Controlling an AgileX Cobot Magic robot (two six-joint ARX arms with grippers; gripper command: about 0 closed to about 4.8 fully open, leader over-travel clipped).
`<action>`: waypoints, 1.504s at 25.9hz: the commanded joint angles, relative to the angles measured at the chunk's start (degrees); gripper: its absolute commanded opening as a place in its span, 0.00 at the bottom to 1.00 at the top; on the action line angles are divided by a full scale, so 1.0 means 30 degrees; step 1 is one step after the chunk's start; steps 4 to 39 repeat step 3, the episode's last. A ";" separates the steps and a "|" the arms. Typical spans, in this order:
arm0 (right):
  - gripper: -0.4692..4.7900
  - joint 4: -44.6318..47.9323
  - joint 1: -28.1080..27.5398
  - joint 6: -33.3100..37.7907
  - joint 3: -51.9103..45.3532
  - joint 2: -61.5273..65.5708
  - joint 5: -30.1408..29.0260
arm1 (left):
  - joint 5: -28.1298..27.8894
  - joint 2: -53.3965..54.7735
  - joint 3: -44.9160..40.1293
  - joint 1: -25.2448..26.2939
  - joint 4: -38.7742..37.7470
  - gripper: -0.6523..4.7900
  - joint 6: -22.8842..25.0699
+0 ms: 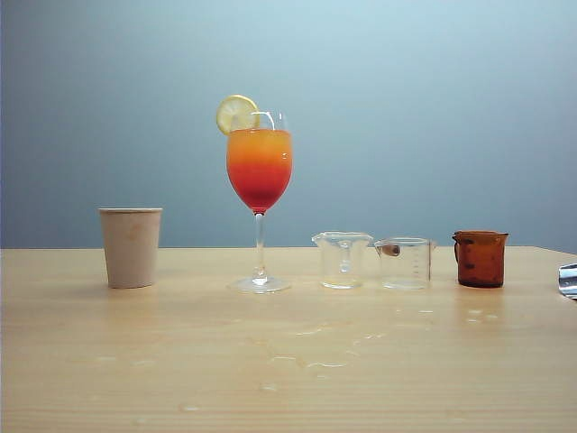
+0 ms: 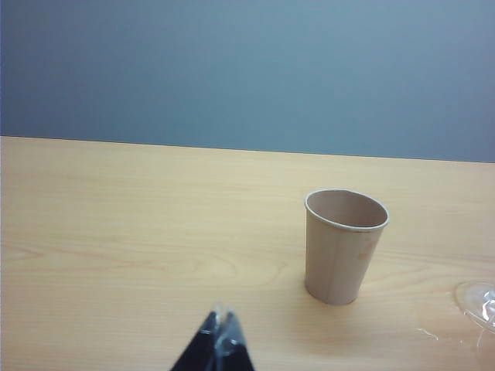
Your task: Pick up the lemon slice from the paper cup on the left and carefully insert it into the rim of the goblet.
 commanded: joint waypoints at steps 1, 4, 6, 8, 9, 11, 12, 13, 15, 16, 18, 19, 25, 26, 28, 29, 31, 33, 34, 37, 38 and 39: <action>0.09 0.0350 -0.0015 -0.0036 -0.0117 0.0022 -0.0007 | -0.0044 0.0015 0.0073 0.0007 0.0182 0.11 -0.0058; 0.09 0.0350 -0.0015 -0.0036 -0.0117 0.0029 -0.0007 | -0.0044 0.0015 0.0073 0.0007 0.0182 0.11 -0.0058; 0.09 0.0350 -0.0015 -0.0036 -0.0117 0.0029 -0.0007 | -0.0044 0.0015 0.0073 0.0007 0.0182 0.11 -0.0058; 0.09 0.0350 -0.0015 -0.0036 -0.0117 0.0029 -0.0007 | -0.0044 0.0015 0.0073 0.0007 0.0182 0.11 -0.0058; 0.09 0.0350 -0.0015 -0.0036 -0.0117 0.0029 -0.0007 | -0.0044 0.0015 0.0073 0.0007 0.0182 0.11 -0.0058; 0.09 0.0350 -0.0015 -0.0036 -0.0117 0.0029 -0.0007 | -0.0044 0.0015 0.0073 0.0007 0.0182 0.11 -0.0058; 0.09 0.0350 -0.0015 -0.0036 -0.0117 0.0029 -0.0007 | -0.0044 0.0015 0.0073 0.0007 0.0182 0.11 -0.0058; 0.09 0.0350 -0.0015 -0.0036 -0.0117 0.0029 -0.0007 | -0.0044 0.0015 0.0073 0.0007 0.0182 0.11 -0.0058; 0.09 0.0350 -0.0015 -0.0036 -0.0117 0.0029 -0.0007 | -0.0044 0.0015 0.0073 0.0007 0.0182 0.11 -0.0058; 0.09 0.0350 -0.0015 -0.0036 -0.0117 0.0029 -0.0007 | -0.0044 0.0015 0.0073 0.0007 0.0182 0.11 -0.0058; 0.09 0.0350 -0.0015 -0.0036 -0.0117 0.0029 -0.0007 | -0.0044 0.0015 0.0073 0.0007 0.0182 0.11 -0.0058; 0.09 0.0350 -0.0015 -0.0036 -0.0117 0.0029 -0.0007 | -0.0044 0.0015 0.0073 0.0007 0.0182 0.11 -0.0058; 0.09 0.0350 -0.0015 -0.0036 -0.0117 0.0029 -0.0007 | -0.0044 0.0015 0.0073 0.0007 0.0182 0.11 -0.0058; 0.09 0.0350 -0.0015 -0.0036 -0.0117 0.0029 -0.0007 | -0.0044 0.0015 0.0073 0.0007 0.0182 0.11 -0.0058; 0.09 0.0350 -0.0015 -0.0036 -0.0117 0.0029 -0.0007 | -0.0044 0.0015 0.0073 0.0007 0.0182 0.11 -0.0058; 0.09 0.0350 -0.0015 -0.0036 -0.0117 0.0029 -0.0007 | -0.0044 0.0015 0.0073 0.0007 0.0182 0.11 -0.0058; 0.09 0.0350 -0.0015 -0.0036 -0.0117 0.0029 -0.0007 | -0.0044 0.0015 0.0073 0.0007 0.0182 0.11 -0.0058; 0.09 0.0350 -0.0015 -0.0036 -0.0117 0.0029 -0.0007 | -0.0044 0.0015 0.0073 0.0007 0.0182 0.11 -0.0058; 0.09 0.0350 -0.0015 -0.0036 -0.0117 0.0029 -0.0007 | -0.0044 0.0015 0.0073 0.0007 0.0182 0.11 -0.0058; 0.09 0.0350 -0.0015 -0.0036 -0.0117 0.0029 -0.0007 | -0.0044 0.0015 0.0073 0.0007 0.0182 0.11 -0.0058; 0.09 0.0350 -0.0015 -0.0036 -0.0117 0.0029 -0.0007 | -0.0044 0.0015 0.0073 0.0007 0.0182 0.11 -0.0058; 0.09 0.0350 -0.0015 -0.0036 -0.0117 0.0029 -0.0007 | -0.0044 0.0015 0.0073 0.0007 0.0182 0.11 -0.0058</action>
